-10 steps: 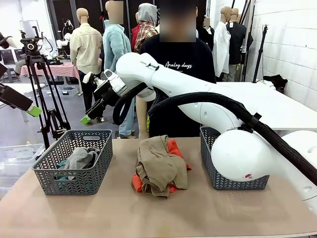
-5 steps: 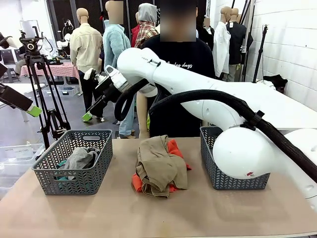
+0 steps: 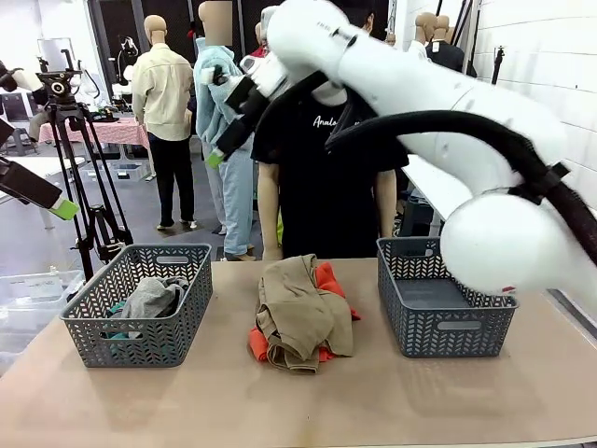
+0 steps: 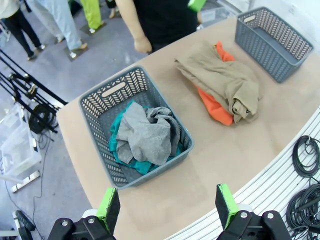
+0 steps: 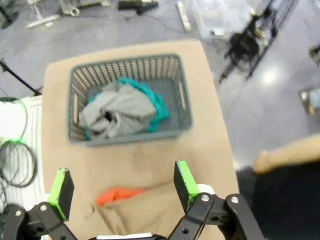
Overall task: Sort the tops and bottoms.
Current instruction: Lift clothes from the center of the table with your left hand.
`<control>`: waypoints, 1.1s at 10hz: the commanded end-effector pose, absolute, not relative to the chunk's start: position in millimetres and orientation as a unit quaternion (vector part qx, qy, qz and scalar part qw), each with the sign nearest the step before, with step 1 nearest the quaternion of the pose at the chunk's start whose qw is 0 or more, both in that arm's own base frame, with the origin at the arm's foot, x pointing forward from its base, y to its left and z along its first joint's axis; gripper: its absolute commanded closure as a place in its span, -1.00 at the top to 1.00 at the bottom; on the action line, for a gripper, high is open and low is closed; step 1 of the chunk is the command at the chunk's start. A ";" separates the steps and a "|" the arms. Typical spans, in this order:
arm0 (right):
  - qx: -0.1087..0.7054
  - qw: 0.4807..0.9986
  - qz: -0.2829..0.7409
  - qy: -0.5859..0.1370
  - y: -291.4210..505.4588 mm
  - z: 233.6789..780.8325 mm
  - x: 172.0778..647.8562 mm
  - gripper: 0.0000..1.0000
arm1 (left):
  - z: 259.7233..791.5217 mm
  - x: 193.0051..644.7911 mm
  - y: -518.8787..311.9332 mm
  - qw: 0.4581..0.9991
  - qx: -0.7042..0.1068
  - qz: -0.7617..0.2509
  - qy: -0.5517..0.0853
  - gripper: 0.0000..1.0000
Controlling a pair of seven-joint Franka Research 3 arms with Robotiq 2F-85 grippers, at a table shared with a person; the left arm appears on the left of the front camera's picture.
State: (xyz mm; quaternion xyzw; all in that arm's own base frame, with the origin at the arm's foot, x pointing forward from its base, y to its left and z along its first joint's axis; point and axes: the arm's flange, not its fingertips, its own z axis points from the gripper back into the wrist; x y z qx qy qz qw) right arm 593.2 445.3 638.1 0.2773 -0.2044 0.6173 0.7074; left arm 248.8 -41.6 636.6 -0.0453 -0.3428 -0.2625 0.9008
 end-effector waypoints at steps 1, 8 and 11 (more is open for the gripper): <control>0.209 0.774 0.569 -0.183 333.2 588.9 457.6 1.00 | 636.8 249.1 -42.3 0.899 -0.051 -0.266 -0.343 1.00; 0.180 0.850 0.464 -0.176 243.4 563.3 367.4 1.00 | 636.8 249.1 -42.3 0.899 -0.051 -0.266 -0.343 1.00; 0.173 0.838 0.493 -0.155 345.7 749.1 548.6 1.00 | 636.8 249.1 -42.3 0.899 -0.051 -0.266 -0.343 1.00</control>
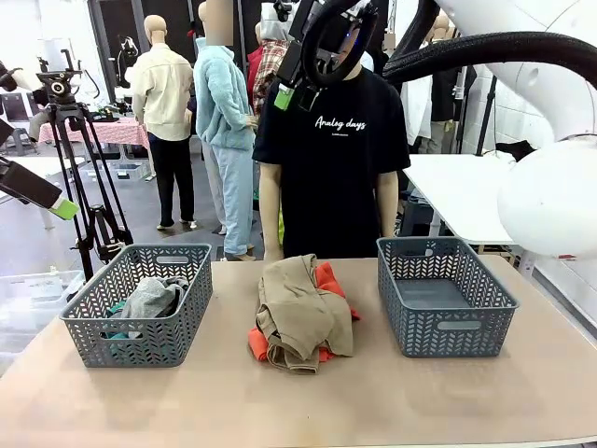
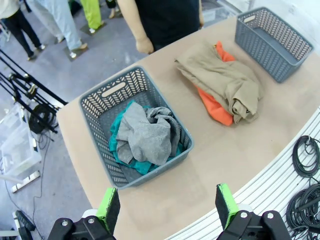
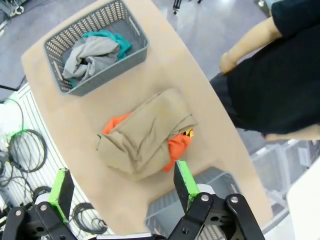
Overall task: Sort the tops and bottoms.
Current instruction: Lift clothes from the center of the table with your left hand.
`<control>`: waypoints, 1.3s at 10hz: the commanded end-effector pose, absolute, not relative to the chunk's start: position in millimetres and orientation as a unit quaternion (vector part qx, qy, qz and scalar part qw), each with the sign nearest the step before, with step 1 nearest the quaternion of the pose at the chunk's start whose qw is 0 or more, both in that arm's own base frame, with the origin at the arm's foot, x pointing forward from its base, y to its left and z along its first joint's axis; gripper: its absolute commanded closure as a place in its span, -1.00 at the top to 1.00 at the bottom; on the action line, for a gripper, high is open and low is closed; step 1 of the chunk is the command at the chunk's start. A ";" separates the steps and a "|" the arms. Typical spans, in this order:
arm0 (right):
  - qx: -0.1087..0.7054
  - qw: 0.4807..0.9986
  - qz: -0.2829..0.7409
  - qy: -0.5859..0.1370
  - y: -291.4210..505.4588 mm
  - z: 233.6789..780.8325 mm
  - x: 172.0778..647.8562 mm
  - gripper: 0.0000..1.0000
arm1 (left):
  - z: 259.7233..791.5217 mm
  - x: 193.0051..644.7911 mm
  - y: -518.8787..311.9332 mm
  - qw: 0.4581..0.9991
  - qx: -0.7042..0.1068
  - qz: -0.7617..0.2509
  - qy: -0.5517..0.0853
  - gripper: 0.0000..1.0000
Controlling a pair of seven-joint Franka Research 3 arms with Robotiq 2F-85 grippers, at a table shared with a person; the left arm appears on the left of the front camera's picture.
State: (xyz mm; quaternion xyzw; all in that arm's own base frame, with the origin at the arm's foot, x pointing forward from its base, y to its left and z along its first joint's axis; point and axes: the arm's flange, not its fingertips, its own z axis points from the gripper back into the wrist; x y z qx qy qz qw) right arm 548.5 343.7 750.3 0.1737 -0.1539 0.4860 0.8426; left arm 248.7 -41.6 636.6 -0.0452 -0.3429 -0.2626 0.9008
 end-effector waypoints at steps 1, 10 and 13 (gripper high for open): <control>0.173 0.838 0.493 -0.155 345.7 749.1 548.6 1.00 | 636.8 249.1 -42.3 0.899 -0.051 -0.266 -0.343 1.00; 0.129 0.898 0.417 0.052 163.4 630.2 421.5 1.00 | 636.8 249.1 -42.3 0.899 -0.051 -0.266 -0.343 1.00; 0.136 0.954 0.251 0.086 116.7 571.2 357.1 1.00 | 636.8 249.1 -42.3 0.899 -0.051 -0.266 -0.343 1.00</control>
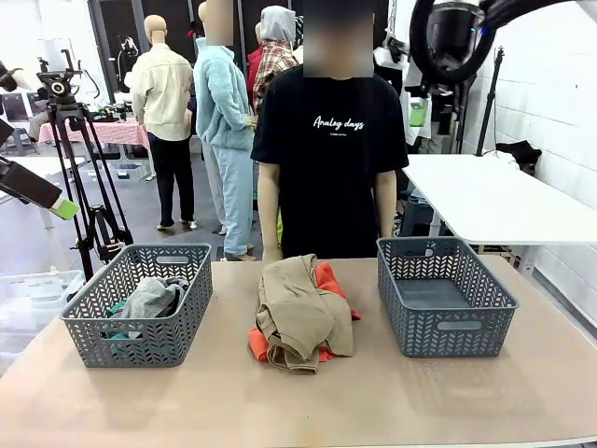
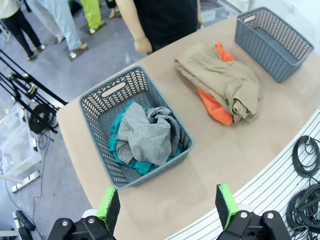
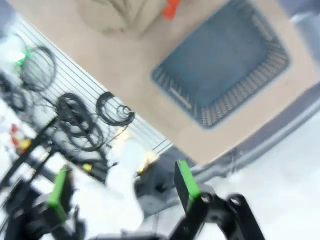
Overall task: Sort the tops and bottoms.
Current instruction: Lift clothes from the center of the table with your left hand.
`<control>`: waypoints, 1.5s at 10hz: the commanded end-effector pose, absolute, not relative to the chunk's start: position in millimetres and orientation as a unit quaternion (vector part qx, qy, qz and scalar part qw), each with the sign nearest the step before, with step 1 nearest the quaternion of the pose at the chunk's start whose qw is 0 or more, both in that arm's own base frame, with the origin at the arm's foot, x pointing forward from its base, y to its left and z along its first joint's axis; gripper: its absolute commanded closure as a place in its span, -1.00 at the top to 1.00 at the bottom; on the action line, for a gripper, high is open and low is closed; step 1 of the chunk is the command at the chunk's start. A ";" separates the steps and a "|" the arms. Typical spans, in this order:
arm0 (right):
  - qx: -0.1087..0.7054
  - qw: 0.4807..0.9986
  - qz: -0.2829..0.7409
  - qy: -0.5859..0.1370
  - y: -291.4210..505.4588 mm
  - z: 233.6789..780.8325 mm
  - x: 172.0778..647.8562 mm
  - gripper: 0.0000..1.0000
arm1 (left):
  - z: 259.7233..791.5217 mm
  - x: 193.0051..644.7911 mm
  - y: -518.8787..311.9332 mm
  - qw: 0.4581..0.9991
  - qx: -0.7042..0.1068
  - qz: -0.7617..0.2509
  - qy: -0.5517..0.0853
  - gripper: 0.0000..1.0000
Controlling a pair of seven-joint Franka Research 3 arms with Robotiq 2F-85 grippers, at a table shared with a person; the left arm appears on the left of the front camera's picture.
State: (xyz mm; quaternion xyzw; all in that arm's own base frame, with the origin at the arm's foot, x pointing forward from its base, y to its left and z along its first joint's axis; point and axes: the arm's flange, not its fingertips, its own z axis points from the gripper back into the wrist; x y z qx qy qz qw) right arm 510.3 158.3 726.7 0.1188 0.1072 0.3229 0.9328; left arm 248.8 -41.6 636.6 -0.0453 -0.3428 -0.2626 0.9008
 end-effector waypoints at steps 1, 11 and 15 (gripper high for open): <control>0.108 0.976 0.175 0.068 109.3 554.1 341.3 1.00 | 636.8 249.1 -42.3 0.899 -0.051 -0.266 -0.343 1.00; 0.018 0.988 0.138 -0.062 125.4 645.0 430.0 1.00 | 636.8 249.1 -42.3 0.899 -0.051 -0.266 -0.343 1.00; -0.001 0.944 0.310 -0.113 104.6 601.7 411.5 1.00 | 636.8 249.1 -42.3 0.899 -0.051 -0.266 -0.343 1.00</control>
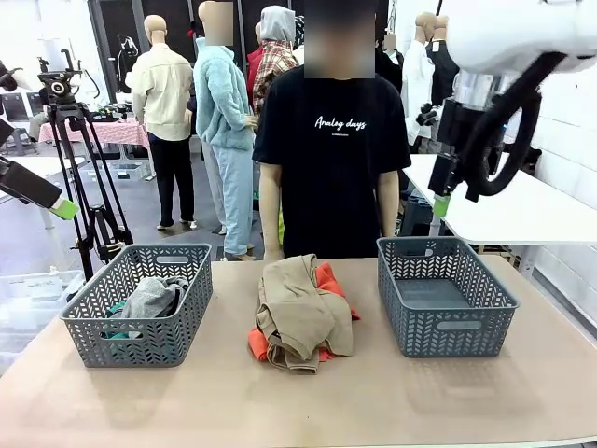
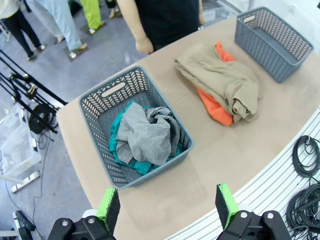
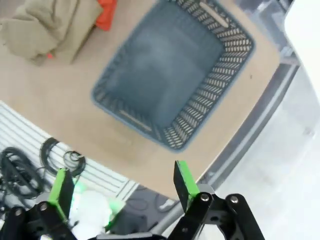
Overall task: Sort the tops and bottoms.
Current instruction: Lift clothes from the center of the table with your left hand.
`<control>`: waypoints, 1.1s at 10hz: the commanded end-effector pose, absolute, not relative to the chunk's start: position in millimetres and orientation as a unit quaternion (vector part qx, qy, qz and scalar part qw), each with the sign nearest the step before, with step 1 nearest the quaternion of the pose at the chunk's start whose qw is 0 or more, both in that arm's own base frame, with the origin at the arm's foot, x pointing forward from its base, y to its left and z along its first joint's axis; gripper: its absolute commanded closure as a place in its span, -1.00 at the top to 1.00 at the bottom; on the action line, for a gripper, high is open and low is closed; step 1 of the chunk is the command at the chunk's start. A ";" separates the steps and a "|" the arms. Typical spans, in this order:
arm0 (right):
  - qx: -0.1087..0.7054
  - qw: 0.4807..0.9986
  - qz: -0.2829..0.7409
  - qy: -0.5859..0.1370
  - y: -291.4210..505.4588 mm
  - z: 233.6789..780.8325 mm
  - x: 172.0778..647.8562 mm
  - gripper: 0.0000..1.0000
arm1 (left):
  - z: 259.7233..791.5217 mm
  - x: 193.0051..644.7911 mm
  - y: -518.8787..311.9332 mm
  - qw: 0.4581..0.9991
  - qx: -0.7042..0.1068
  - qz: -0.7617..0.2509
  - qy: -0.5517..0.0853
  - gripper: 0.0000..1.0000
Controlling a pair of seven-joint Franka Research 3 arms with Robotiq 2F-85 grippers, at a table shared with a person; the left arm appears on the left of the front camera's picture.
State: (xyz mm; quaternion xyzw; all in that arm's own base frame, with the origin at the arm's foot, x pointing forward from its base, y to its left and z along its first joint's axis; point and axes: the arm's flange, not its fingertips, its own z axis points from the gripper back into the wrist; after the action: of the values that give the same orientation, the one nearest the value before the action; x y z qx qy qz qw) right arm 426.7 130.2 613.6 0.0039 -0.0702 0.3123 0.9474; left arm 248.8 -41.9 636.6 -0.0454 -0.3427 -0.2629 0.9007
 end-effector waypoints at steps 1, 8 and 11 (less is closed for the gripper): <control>-0.021 0.948 0.301 -0.103 94.9 599.5 404.4 1.00 | 636.8 249.1 -42.3 0.899 -0.051 -0.266 -0.343 1.00; -0.030 0.955 0.258 -0.143 39.9 585.0 356.4 1.00 | 636.8 249.1 -42.3 0.899 -0.051 -0.266 -0.343 1.00; -0.016 0.957 0.258 -0.136 42.7 595.8 358.1 1.00 | 636.7 248.7 -41.8 0.901 -0.045 -0.263 -0.343 1.00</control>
State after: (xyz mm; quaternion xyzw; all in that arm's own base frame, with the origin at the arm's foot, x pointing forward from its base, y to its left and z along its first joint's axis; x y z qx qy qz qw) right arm 358.2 44.2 597.2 -0.0137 -0.1472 0.2633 0.9533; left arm 248.7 -41.8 636.7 -0.0454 -0.3428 -0.2629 0.9007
